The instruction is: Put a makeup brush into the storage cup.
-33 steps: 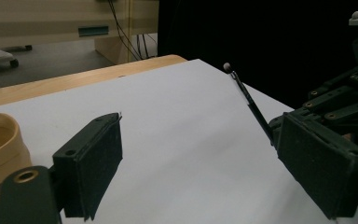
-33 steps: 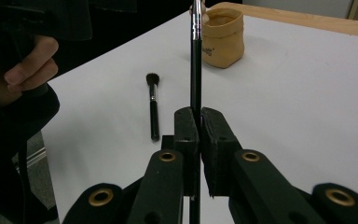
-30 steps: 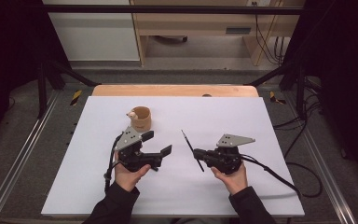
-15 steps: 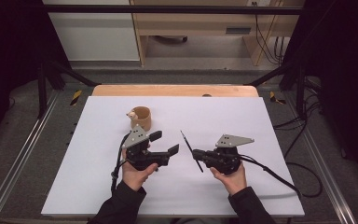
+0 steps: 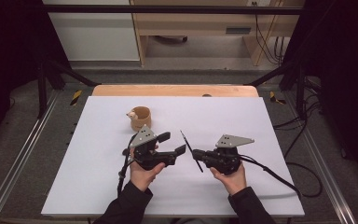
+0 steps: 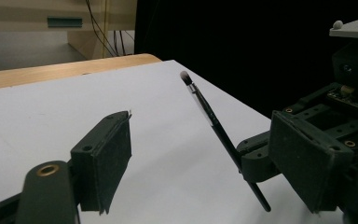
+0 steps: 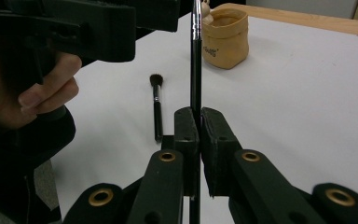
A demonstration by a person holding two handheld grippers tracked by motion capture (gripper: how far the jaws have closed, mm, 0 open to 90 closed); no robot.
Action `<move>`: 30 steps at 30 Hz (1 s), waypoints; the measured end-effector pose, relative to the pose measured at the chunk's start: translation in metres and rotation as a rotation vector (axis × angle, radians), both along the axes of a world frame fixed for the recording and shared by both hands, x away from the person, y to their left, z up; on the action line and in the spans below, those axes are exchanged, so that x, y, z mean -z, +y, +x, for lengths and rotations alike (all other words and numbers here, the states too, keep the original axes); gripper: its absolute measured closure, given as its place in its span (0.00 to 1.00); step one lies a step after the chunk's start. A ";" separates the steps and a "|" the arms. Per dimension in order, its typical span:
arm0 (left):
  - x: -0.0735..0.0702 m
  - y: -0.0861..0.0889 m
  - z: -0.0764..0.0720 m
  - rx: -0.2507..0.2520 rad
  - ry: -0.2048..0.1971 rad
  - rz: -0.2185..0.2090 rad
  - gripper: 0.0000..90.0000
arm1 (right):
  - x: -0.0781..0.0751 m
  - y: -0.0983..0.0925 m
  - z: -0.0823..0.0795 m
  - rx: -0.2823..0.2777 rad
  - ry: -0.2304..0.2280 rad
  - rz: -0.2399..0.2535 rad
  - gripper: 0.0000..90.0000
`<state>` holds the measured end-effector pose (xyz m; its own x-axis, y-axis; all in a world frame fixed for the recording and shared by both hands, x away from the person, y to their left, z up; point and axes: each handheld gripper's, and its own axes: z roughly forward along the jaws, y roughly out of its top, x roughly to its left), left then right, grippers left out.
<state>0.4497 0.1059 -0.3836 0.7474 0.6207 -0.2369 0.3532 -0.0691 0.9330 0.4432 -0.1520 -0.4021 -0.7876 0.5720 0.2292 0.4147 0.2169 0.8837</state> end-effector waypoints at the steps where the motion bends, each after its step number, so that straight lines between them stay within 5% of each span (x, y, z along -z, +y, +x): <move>1: 0.000 -0.001 0.000 0.001 0.002 -0.002 0.24 | 0.000 0.000 0.000 -0.001 0.000 0.001 0.95; 30: 0.008 -0.017 0.000 0.024 0.058 -0.072 0.55 | -0.001 0.002 -0.002 -0.011 -0.011 0.031 0.95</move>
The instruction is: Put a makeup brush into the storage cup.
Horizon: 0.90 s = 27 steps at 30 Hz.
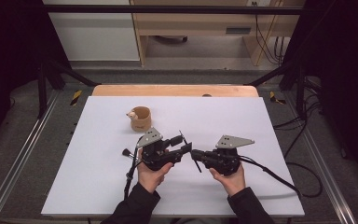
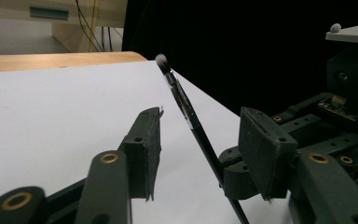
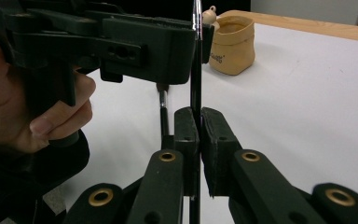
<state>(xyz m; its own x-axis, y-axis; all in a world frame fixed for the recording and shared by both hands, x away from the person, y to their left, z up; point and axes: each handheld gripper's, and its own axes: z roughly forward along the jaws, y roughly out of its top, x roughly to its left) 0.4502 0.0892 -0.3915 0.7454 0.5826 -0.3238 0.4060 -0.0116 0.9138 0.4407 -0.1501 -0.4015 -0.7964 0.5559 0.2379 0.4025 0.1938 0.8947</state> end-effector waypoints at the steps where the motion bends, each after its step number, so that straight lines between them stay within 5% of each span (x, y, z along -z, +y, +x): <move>1: 0.000 0.000 0.000 0.002 0.005 -0.001 0.56 | 0.000 0.000 0.000 -0.001 -0.001 -0.001 0.95; 27: 0.005 -0.002 0.002 0.051 0.082 -0.053 0.91 | 0.000 0.003 -0.001 -0.011 -0.006 -0.009 0.95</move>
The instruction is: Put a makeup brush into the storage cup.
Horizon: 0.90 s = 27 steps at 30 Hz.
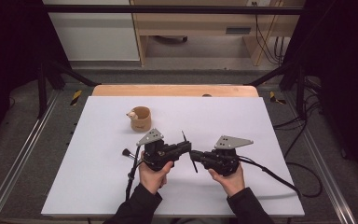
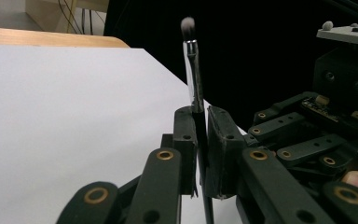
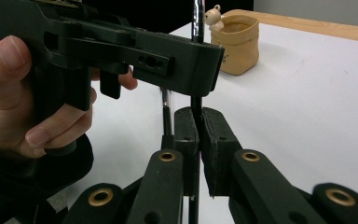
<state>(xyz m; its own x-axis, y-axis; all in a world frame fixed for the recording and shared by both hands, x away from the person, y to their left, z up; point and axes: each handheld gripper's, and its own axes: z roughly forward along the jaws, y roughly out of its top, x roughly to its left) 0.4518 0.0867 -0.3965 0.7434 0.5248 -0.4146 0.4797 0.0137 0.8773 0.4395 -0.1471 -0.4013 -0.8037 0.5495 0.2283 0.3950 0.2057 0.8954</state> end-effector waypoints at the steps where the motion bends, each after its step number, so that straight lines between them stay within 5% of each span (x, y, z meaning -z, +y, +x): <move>1: 0.000 0.000 0.000 0.000 0.002 -0.001 0.92 | 0.000 0.000 0.000 -0.002 0.000 -0.001 0.95; 15: -0.003 -0.002 -0.004 0.005 -0.028 0.018 0.94 | 0.001 0.001 0.000 -0.007 -0.006 0.000 0.94; 27: -0.014 0.012 -0.006 -0.022 -0.108 0.093 0.94 | -0.002 -0.002 0.000 0.031 -0.025 -0.007 0.78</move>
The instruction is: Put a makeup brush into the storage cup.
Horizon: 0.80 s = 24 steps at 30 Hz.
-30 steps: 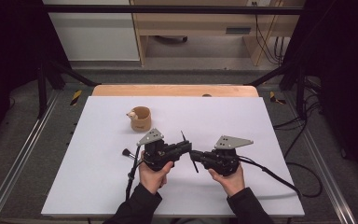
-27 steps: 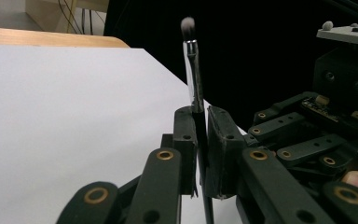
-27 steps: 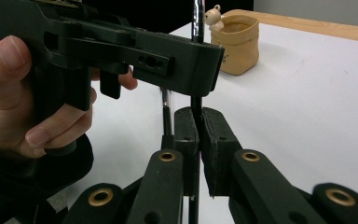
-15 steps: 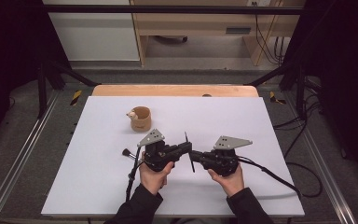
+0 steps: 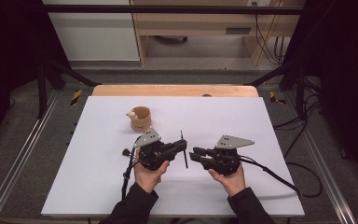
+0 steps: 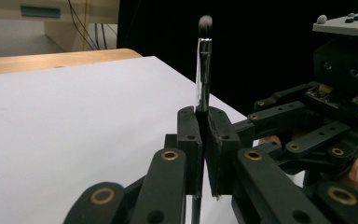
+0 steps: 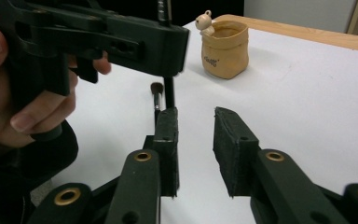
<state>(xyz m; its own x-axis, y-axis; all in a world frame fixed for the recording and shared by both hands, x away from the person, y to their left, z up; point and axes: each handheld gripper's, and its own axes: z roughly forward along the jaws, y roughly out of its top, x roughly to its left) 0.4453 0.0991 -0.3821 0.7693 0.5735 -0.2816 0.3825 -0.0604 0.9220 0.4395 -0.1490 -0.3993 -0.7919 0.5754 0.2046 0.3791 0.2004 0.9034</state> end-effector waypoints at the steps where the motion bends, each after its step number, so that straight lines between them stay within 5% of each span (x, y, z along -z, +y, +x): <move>1: -0.001 0.002 0.000 -0.004 -0.004 0.004 0.94 | -0.001 -0.001 0.000 0.006 -0.002 -0.003 0.76; 14: -0.013 0.036 -0.007 -0.056 -0.043 0.052 0.94 | -0.001 -0.008 0.002 0.138 -0.040 -0.059 0.46; 24: -0.013 0.052 -0.008 -0.077 -0.047 0.063 0.94 | 0.000 -0.016 0.003 0.182 -0.054 -0.089 0.31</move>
